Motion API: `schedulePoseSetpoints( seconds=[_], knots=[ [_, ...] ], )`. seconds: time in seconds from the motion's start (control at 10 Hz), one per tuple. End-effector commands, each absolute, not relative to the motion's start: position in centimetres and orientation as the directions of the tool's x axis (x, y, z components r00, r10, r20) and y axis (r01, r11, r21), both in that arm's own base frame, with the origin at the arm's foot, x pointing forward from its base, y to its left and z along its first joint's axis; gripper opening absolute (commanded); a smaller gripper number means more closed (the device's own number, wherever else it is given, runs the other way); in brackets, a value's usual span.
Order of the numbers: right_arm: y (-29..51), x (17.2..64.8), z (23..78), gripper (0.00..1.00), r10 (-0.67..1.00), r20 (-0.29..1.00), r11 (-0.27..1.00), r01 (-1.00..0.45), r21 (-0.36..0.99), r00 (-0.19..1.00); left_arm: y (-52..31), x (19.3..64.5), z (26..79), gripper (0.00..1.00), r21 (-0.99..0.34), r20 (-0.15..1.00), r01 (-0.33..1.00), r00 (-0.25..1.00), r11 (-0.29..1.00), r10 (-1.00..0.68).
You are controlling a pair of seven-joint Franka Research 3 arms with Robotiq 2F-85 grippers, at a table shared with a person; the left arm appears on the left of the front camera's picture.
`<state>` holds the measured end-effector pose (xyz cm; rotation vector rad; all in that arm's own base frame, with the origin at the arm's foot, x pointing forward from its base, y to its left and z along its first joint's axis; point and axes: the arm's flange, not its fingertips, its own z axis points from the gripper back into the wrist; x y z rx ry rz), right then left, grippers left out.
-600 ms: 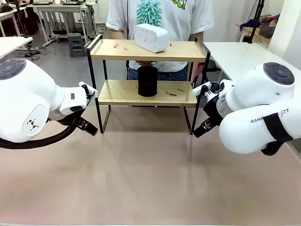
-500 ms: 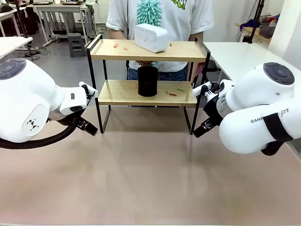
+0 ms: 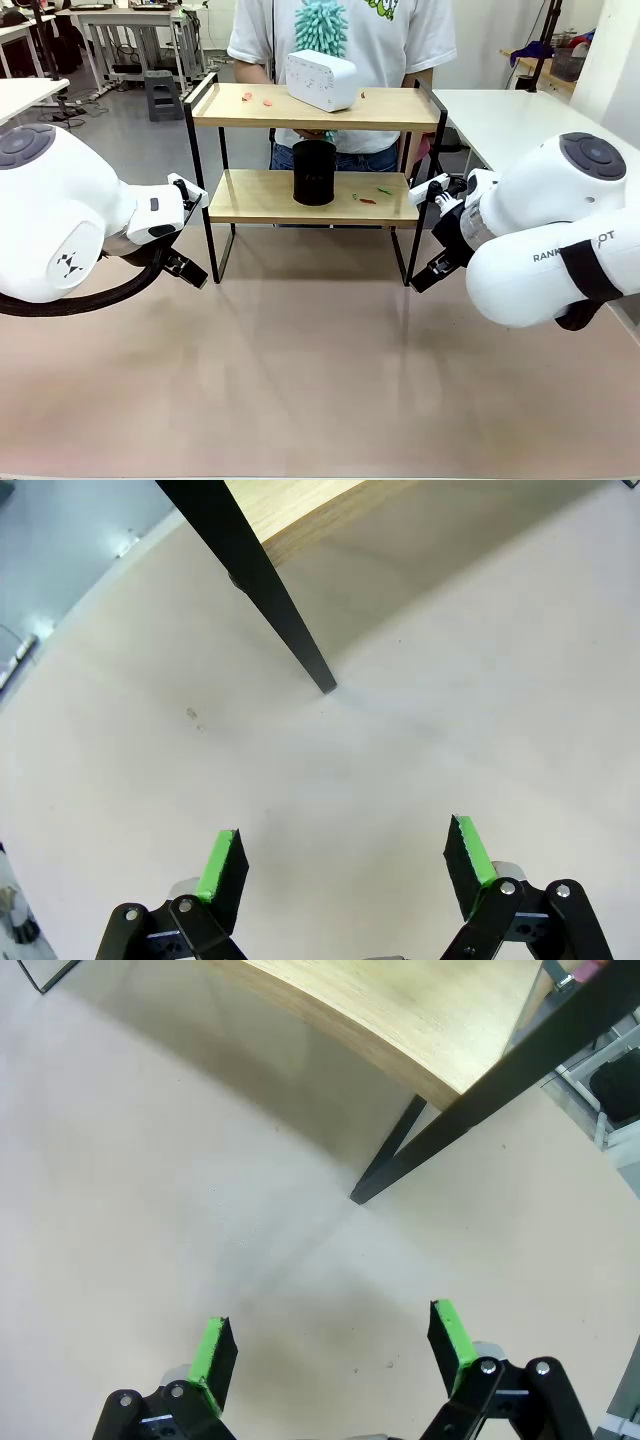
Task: Clean the shelf.
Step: Pick up the Duster from the human.
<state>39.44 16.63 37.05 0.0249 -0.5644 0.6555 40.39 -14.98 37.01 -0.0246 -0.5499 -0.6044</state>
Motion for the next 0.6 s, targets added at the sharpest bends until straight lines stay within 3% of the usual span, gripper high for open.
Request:
schedulePoseSetpoints(
  seconds=[0.0,0.4,0.5],
  knots=[
    [16.6,39.4,37.1,1.0,0.57,0.505,0.798,-0.583,-0.151,0.649,-15.0,40.4,37.0,1.0,0.136,0.498,0.547,0.683,0.826,-0.534],
    [16.6,39.4,37.1,1.0,0.57,0.504,0.798,-0.583,-0.152,0.649,-15.0,40.4,37.0,1.0,0.135,0.498,0.546,0.684,0.827,-0.533],
    [15.7,36.9,41.6,1.0,0.57,0.475,0.789,-0.608,-0.089,0.671,-14.6,37.9,40.4,1.0,0.055,0.499,0.702,0.597,0.71,-0.628]
  ],
)
